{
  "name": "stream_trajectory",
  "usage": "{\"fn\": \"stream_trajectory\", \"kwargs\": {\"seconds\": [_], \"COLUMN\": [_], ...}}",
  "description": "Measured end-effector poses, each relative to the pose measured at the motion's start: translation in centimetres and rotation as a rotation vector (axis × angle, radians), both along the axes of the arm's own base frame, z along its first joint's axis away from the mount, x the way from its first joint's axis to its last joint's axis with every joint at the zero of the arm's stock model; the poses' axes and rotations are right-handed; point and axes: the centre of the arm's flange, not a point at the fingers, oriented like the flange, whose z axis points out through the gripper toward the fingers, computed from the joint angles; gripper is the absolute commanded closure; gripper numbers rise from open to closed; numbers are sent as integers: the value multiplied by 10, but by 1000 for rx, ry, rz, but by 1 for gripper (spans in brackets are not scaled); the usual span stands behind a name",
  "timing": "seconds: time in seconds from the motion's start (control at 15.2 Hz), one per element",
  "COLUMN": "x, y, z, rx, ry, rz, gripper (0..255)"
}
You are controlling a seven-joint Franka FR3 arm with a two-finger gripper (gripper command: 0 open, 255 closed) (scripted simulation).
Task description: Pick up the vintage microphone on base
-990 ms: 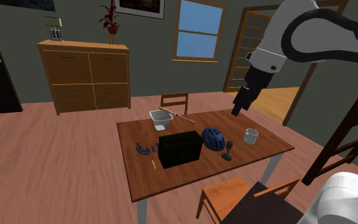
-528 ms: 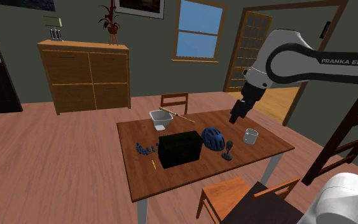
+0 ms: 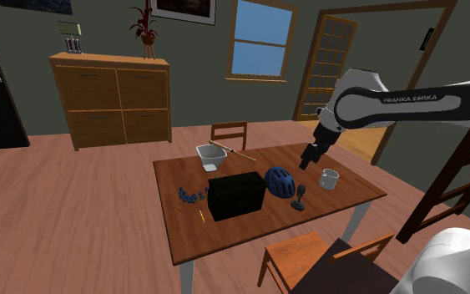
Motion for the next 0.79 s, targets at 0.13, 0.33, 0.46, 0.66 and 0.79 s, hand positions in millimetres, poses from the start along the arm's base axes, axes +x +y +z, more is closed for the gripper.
{"fn": "stream_trajectory", "kwargs": {"seconds": [0.13,0.33,0.46,0.66,0.79], "x": [9,18,25,35,45], "y": [-18,-42,-62,-87,-105], "z": [-18,-48,-64,-93,-109], "rx": [-1,-1,-2,-4,-4], "ry": [-4,-10,-15,-20,-24], "rz": [-5,-14,-20,-29,-34], "gripper": [0,0,0,0,0]}}
